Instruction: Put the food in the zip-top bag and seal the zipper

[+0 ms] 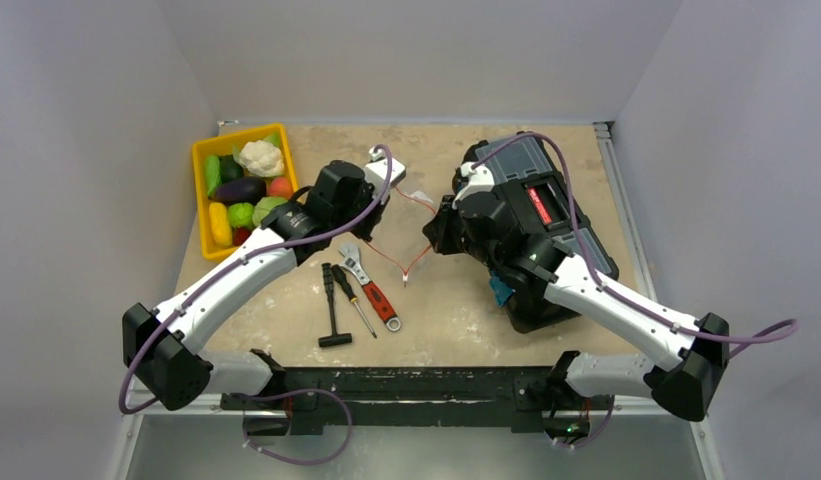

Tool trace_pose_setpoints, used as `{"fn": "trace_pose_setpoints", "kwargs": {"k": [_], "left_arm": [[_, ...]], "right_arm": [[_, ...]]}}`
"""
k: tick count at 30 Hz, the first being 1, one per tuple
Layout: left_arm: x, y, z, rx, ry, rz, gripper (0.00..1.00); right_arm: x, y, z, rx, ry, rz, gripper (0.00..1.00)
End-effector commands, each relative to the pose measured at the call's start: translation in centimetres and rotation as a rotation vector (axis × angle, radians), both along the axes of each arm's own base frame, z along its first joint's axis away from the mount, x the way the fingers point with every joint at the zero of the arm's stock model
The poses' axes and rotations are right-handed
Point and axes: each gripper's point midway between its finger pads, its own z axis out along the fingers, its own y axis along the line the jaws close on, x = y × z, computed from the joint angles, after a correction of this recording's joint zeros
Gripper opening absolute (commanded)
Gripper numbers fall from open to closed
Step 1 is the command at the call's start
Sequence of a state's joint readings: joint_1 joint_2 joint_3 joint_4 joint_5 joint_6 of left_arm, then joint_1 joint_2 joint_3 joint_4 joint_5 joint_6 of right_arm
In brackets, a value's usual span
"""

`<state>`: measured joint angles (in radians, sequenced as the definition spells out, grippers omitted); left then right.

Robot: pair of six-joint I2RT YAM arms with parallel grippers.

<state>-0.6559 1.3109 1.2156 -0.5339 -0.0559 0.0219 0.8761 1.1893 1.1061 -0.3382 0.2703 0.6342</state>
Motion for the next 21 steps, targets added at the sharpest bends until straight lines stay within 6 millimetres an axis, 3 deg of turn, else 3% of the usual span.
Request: {"fn": "trace_pose_setpoints", "kwargs": {"k": [1,3,5,12,16,18,19,21], "left_arm": [[-0.6,-2.1,1.9,-0.079,0.024,-0.092,0.00],[-0.5,-2.3,1.7,-0.074,0.048,-0.093,0.00],[-0.5,-2.7,1.3,-0.095,0.072,-0.084,0.00],[-0.3,-2.9,0.9,-0.085,0.100,-0.071,0.00],[0.1,-2.4,0.7,-0.071,0.093,-0.047,0.00],[0.6,-2.0,0.8,-0.072,0.087,-0.020,0.00],[0.9,-1.7,0.8,-0.079,0.089,-0.006,0.05],[1.3,-1.2,1.0,-0.098,0.089,0.020,0.33]], "right_arm": [[0.4,0.1,0.4,-0.056,-0.050,0.038,0.03],[0.7,0.2,0.0,-0.097,-0.067,0.056,0.18],[1.5,-0.2,-0.5,-0.185,-0.096,0.060,0.25],[2.5,-1.3,0.7,-0.345,-0.161,-0.031,0.30],[1.9,-2.2,0.7,-0.438,-0.169,-0.092,0.18],[1.6,-2.6,0.5,-0.458,-0.164,-0.110,0.07],[1.5,-2.8,0.4,-0.458,-0.162,-0.118,0.00],[1.4,-3.4,0.3,-0.453,-0.159,-0.141,0.00]]}}
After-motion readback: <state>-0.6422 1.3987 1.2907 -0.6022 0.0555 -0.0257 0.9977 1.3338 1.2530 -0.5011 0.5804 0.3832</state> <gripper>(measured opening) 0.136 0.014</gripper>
